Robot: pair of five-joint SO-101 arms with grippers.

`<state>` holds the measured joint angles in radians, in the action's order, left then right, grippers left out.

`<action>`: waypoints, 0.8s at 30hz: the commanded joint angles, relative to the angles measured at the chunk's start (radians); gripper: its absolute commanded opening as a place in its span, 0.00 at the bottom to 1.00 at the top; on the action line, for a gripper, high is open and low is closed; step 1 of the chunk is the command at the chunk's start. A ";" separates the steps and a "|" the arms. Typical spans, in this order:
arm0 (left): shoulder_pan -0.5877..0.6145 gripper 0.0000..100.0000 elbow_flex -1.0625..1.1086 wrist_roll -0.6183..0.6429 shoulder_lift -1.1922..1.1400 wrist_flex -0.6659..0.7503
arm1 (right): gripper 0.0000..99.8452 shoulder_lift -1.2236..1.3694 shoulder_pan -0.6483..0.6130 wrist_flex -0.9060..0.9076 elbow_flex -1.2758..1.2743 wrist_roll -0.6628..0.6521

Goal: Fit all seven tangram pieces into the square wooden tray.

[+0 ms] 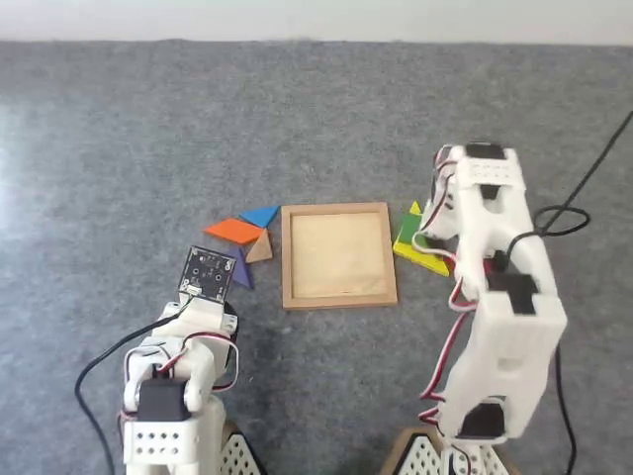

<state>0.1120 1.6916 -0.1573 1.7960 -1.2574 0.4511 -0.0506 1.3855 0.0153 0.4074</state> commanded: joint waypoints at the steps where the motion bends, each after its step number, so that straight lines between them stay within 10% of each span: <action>1: 0.002 0.08 -0.008 -0.003 0.023 -0.006 | 0.39 -0.203 -0.064 -0.101 -0.173 -0.069; 12: 0.002 0.08 -0.008 -0.003 0.023 -0.006 | 0.39 -0.243 0.027 -0.199 -0.201 -0.364; 24: 0.002 0.08 -0.008 -0.003 0.023 -0.006 | 0.39 -0.094 0.028 -0.213 -0.152 -0.342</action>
<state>0.1120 1.6916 -0.1573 1.7960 -1.2574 0.3007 -0.0353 1.1815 -0.2117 0.0806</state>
